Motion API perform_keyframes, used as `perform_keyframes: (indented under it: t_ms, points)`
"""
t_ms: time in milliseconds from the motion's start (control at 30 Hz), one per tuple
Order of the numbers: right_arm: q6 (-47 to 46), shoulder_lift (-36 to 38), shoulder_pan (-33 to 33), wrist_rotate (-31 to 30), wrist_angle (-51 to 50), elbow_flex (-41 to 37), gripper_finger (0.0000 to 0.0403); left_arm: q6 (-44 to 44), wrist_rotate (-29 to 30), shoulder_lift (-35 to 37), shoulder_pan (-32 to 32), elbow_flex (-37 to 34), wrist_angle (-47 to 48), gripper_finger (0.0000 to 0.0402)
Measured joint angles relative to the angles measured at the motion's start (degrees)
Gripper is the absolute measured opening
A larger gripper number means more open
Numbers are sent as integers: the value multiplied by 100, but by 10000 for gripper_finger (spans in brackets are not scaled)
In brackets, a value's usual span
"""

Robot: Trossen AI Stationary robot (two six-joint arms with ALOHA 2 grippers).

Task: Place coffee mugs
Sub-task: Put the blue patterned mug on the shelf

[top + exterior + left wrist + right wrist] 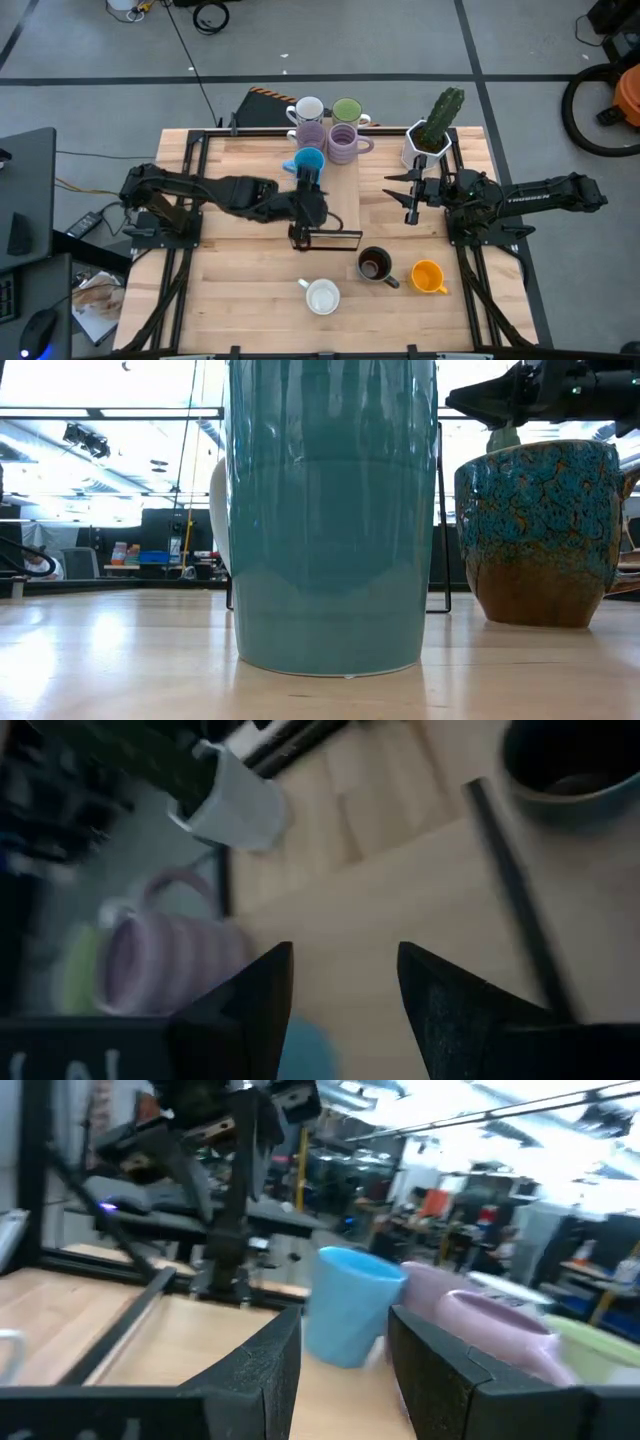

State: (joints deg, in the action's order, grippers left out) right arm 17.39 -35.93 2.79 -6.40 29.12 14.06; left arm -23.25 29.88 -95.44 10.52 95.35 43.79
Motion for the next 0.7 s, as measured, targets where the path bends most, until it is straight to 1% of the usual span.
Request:
perform_keyframes:
  t_ms: [100,200,300,467,567,700]
  points:
    - [-37,-124,-59,411,-98,0,158,745,-167,2,93,-17,514,188]
    - [-191,-368,-265,438,-312,213,158,1094,-202,160,99,-288,730,188]
    - [-473,-680,-549,34,-743,507,158,1242,-187,655,101,-840,315,187]
    - [-931,-1163,-1095,-451,-1217,920,158,1236,-193,1448,149,-2147,-800,188]
    - [-1145,-1370,-1457,-1135,-1821,1195,158,1121,-90,1941,180,-2748,-1411,187]
    - [-1600,-1540,-1841,-1959,-2593,1770,158,749,163,2375,118,-3464,-2268,188]
